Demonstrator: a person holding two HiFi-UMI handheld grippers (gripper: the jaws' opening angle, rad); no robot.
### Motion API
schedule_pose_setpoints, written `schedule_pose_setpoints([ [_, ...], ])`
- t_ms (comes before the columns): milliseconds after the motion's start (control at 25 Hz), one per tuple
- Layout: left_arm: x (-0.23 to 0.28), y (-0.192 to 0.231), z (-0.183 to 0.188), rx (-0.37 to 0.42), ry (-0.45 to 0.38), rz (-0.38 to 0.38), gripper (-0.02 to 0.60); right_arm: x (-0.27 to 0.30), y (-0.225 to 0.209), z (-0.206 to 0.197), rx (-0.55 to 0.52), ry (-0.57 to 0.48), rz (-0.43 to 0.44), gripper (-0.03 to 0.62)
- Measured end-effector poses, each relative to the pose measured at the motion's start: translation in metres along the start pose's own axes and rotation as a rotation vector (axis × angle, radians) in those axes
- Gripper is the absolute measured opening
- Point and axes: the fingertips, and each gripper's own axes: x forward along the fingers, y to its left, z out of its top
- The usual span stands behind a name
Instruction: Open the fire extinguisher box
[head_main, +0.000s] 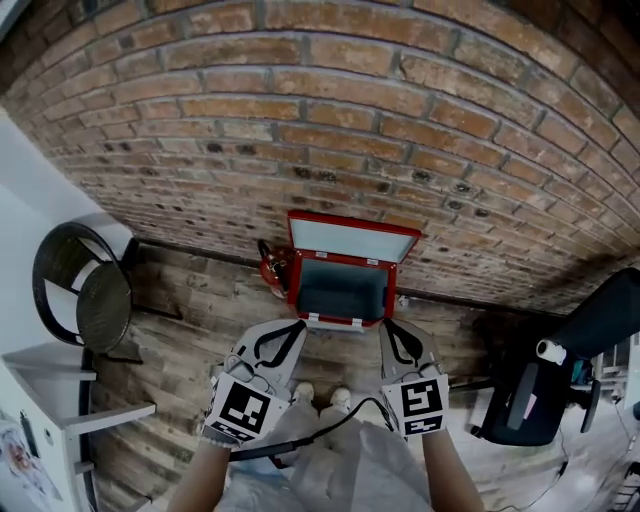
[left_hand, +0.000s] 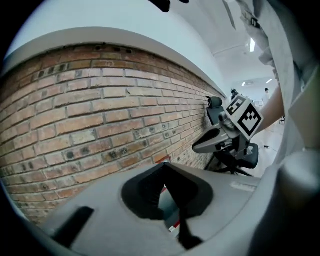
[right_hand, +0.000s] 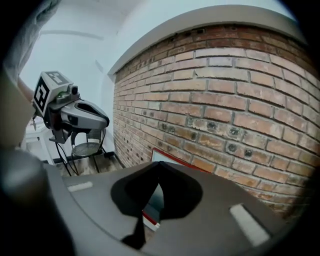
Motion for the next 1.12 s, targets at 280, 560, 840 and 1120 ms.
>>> schedule_pose_setpoints([
  [280, -0.017, 0.011, 0.05, 0.014, -0.113, 0.034, -0.001, -0.025, -0.006, 0.042, -0.026, -0.087, -0.021, 0.008],
  [560, -0.026, 0.007, 0.072, 0.043, -0.145, 0.034, 0.0, -0.047, -0.02, 0.07, -0.042, -0.154, -0.06, 0.008],
  [840, -0.028, 0.006, 0.087, 0.071, -0.167, 0.03, 0.0, -0.06, -0.025, 0.087, -0.067, -0.193, -0.08, 0.008],
  [1120, -0.024, 0.005, 0.093, 0.085, -0.167, 0.029, -0.002, -0.061, -0.027, 0.091, -0.056, -0.217, -0.066, 0.008],
])
